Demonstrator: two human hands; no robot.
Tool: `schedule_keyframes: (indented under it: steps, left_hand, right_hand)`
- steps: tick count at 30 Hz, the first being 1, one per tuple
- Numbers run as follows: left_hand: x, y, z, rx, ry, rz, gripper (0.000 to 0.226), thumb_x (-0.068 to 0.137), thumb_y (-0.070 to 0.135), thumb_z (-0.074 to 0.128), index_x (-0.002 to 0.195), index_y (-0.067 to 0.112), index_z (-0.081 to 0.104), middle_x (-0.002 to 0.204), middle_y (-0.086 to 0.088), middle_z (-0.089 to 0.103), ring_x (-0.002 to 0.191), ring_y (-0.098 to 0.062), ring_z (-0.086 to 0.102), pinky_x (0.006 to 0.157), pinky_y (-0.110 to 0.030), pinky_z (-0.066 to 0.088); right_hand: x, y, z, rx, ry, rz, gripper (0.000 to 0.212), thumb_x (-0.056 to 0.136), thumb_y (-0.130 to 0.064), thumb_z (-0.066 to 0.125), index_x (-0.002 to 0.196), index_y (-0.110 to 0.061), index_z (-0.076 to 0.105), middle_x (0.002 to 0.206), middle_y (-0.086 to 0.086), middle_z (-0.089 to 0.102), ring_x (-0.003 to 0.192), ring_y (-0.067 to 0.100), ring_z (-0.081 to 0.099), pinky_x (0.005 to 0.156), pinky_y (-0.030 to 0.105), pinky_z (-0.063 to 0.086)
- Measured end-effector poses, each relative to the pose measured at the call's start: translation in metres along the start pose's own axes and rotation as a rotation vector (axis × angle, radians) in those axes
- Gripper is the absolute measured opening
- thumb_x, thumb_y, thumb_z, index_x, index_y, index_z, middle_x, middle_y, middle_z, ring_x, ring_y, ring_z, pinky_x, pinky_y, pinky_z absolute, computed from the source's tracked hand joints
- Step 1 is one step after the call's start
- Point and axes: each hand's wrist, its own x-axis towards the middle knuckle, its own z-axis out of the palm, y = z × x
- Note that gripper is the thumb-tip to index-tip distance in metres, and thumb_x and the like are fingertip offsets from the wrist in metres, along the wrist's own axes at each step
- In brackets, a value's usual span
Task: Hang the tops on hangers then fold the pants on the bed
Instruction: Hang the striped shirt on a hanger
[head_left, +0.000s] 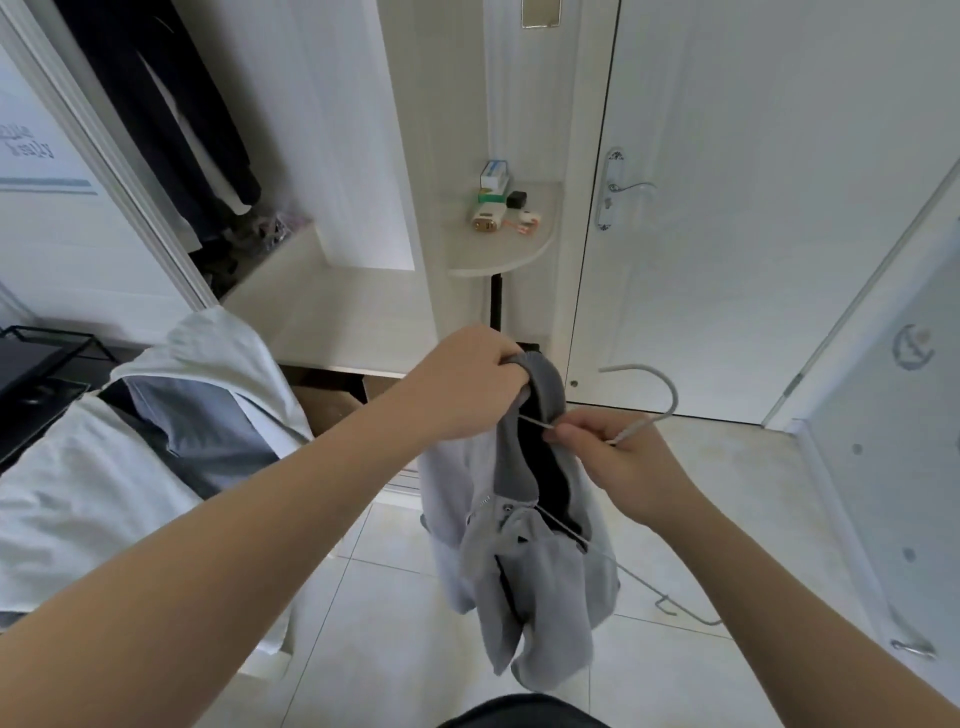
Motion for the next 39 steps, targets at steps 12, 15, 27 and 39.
schedule_keyframes:
  steps: [12, 15, 27, 39]
  left_hand:
    - [-0.027, -0.039, -0.008, 0.671, 0.024, 0.432, 0.038, 0.102, 0.048, 0.022, 0.102, 0.027, 0.054, 0.082, 0.012, 0.049, 0.082, -0.02, 0.059, 0.064, -0.035, 0.038]
    - [-0.039, -0.036, 0.009, 0.642, 0.058, 0.462, 0.043, 0.105, 0.044, 0.02, 0.105, 0.021, 0.056, 0.084, 0.002, 0.062, 0.076, -0.029, 0.062, 0.064, -0.039, 0.045]
    - [-0.052, -0.075, 0.0, 0.228, 0.283, 0.229, 0.027, 0.104, 0.03, 0.049, 0.078, 0.026, 0.055, 0.064, 0.01, 0.056, 0.065, -0.015, 0.054, 0.062, -0.034, 0.037]
    - [-0.078, -0.08, 0.024, -0.075, 0.503, 0.044, 0.048, 0.102, 0.016, 0.055, 0.063, 0.027, 0.03, 0.054, 0.005, 0.038, 0.055, -0.011, 0.041, 0.054, -0.017, 0.03]
  right_hand:
    - [0.002, -0.022, -0.016, 0.395, 0.143, -0.073, 0.038, 0.094, -0.017, 0.042, 0.068, 0.003, 0.06, 0.047, 0.003, 0.033, 0.04, 0.011, 0.027, 0.042, 0.016, 0.023]
    - [0.008, -0.034, -0.004, 0.375, 0.101, -0.104, 0.04, 0.098, -0.016, 0.038, 0.061, -0.009, 0.05, 0.05, -0.005, 0.035, 0.042, 0.007, 0.028, 0.042, 0.016, 0.025]
    - [-0.015, -0.009, 0.012, -0.128, 0.404, -0.274, 0.02, 0.094, -0.027, 0.049, 0.098, -0.015, 0.065, 0.092, -0.005, 0.069, 0.087, 0.011, 0.065, 0.077, 0.02, 0.049]
    - [-0.001, 0.018, 0.086, -0.056, -0.205, 0.073, 0.02, 0.089, -0.027, 0.063, 0.093, -0.009, 0.055, 0.084, 0.0, 0.062, 0.081, 0.021, 0.058, 0.082, 0.053, 0.049]
